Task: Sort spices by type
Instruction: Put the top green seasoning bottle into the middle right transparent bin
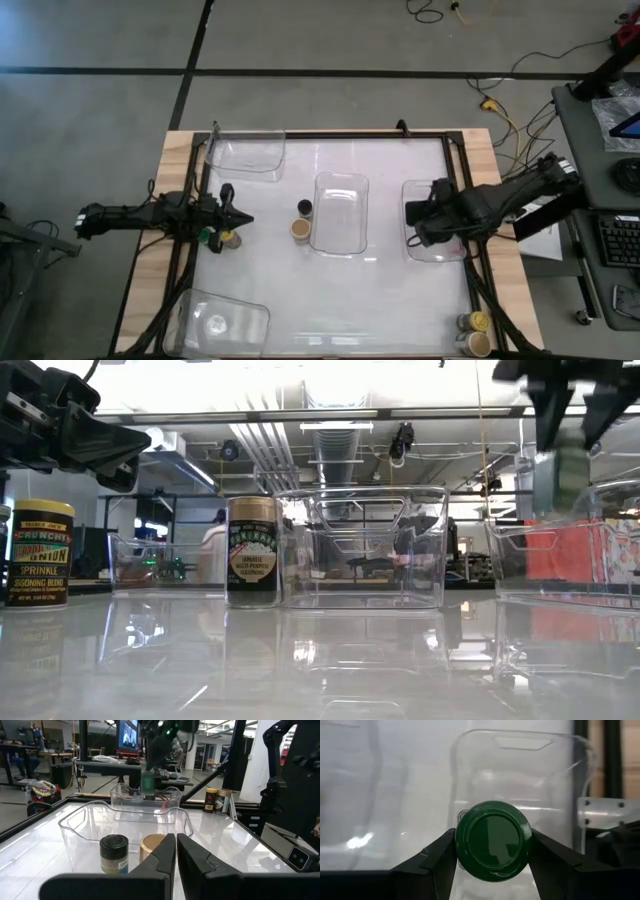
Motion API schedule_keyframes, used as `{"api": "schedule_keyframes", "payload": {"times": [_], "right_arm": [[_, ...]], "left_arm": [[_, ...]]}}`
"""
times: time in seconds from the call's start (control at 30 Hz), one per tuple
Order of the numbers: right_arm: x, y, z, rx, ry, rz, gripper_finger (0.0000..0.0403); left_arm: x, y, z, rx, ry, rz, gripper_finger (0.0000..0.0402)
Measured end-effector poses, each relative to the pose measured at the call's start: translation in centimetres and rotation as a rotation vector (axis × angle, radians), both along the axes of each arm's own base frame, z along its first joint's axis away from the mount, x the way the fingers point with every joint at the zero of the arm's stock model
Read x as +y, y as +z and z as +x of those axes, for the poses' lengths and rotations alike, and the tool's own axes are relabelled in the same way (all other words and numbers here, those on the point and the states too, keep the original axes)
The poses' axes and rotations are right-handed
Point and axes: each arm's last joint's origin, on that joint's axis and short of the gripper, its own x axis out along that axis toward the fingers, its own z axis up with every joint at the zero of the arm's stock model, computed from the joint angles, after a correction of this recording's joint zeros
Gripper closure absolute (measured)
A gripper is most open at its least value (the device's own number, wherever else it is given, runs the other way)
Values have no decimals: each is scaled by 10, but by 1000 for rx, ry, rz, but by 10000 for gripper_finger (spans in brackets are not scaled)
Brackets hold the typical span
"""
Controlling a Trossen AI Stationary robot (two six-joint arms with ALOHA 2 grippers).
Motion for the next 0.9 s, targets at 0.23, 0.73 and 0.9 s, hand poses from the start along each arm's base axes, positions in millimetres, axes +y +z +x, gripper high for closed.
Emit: {"api": "schedule_keyframes", "payload": {"times": [0.23, 0.73, 0.9], "right_arm": [[-21, -30, -1, 77, -139, -35, 201], [-48, -69, 16, 108, -139, -59, 198], [-59, -72, 20, 141, -92, -55, 202]], "left_arm": [[0, 0, 0, 0, 0, 0, 400], [0, 0, 0, 0, 0, 0, 400], [0, 0, 0, 0, 0, 0, 400]]}}
